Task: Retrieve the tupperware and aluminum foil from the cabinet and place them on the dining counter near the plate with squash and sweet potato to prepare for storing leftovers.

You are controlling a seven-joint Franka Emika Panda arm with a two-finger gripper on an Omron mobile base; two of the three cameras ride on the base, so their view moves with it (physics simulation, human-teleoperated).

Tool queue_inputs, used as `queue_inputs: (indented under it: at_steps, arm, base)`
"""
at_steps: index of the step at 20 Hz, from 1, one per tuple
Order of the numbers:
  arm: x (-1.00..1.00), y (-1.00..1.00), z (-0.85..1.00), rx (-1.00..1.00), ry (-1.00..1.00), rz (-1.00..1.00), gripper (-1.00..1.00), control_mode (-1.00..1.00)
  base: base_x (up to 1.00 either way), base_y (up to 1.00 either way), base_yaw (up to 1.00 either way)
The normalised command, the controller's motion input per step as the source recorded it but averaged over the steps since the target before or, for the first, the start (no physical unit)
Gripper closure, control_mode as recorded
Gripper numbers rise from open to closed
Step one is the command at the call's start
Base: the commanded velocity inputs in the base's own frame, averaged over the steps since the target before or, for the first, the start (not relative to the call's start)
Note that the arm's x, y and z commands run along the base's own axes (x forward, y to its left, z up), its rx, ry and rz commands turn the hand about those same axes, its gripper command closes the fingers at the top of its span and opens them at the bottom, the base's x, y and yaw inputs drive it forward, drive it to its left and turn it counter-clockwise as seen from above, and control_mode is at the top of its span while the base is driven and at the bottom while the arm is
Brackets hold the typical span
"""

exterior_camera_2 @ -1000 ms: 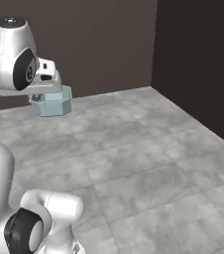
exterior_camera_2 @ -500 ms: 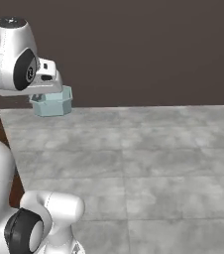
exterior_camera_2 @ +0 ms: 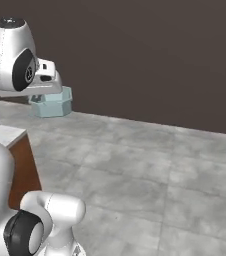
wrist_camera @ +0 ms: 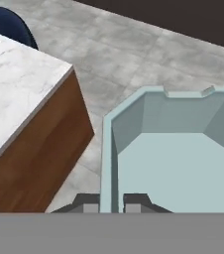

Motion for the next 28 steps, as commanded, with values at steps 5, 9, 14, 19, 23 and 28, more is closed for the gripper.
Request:
queue_inputs:
  at_steps: [5,9,14,19,23,28]
  arm:
    - [0.0,0.0,0.0,0.0,0.0,0.0,1.0,1.0]
    - [0.0,0.0,0.0,0.0,0.0,0.0,1.0,1.0]
    - [0.0,0.0,0.0,0.0,0.0,0.0,1.0,1.0]
    - [0.0,0.0,0.0,0.0,0.0,0.0,1.0,1.0]
    - [0.0,0.0,0.0,0.0,0.0,0.0,1.0,1.0]
    - [0.0,0.0,0.0,0.0,0.0,0.0,1.0,1.0]
  base:
    - [1.0,-0.58,0.42]
    - [1.0,-0.68,0.4]
    - [1.0,-0.58,0.42]
    - [1.0,-0.32,0.51]
    - [1.0,-0.13,0.59]
    - [1.0,-0.1,0.62]
